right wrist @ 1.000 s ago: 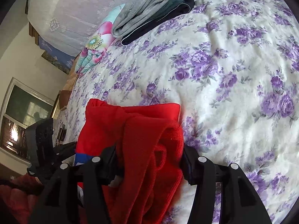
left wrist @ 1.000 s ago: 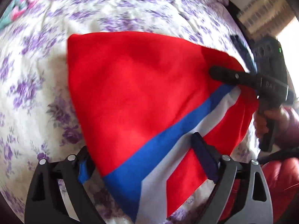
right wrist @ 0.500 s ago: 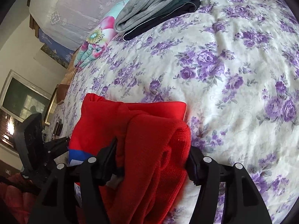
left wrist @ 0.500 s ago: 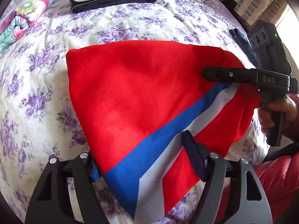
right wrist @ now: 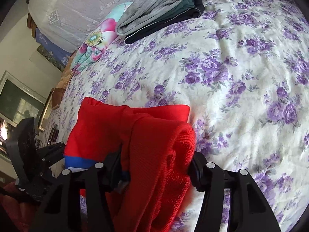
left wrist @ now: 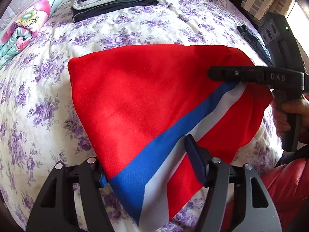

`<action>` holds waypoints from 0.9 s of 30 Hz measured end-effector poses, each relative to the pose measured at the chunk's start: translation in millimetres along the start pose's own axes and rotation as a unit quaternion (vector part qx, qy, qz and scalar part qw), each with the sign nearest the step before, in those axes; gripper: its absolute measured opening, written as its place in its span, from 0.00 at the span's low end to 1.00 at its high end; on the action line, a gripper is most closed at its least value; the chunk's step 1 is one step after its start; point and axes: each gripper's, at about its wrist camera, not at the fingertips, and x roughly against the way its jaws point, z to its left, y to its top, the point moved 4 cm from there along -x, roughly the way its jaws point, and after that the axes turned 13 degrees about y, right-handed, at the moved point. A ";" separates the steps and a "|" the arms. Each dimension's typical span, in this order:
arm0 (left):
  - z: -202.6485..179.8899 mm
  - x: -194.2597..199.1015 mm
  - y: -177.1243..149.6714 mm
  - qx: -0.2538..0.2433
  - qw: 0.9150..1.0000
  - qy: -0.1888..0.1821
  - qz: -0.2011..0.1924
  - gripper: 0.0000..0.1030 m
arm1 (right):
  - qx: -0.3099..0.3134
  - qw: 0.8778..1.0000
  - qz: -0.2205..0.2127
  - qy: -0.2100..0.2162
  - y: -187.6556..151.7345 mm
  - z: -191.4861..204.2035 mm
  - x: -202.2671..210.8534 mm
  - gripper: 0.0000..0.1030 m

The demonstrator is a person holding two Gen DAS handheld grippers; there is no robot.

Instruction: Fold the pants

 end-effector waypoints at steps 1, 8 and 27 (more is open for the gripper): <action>0.0 0.1 0.0 0.000 1.000 0.000 0.000 0.62 | 0.001 1.000 0.000 0.000 -0.5 0.9 1.4 0.52; 4.9 7.6 2.1 0.005 1.000 0.003 -0.009 0.46 | 0.039 0.999 0.001 -0.007 -1.7 19.4 11.0 0.47; 36.2 35.9 41.4 0.103 0.989 -0.094 -0.039 0.18 | 0.096 0.994 -0.042 0.016 46.0 63.4 36.7 0.30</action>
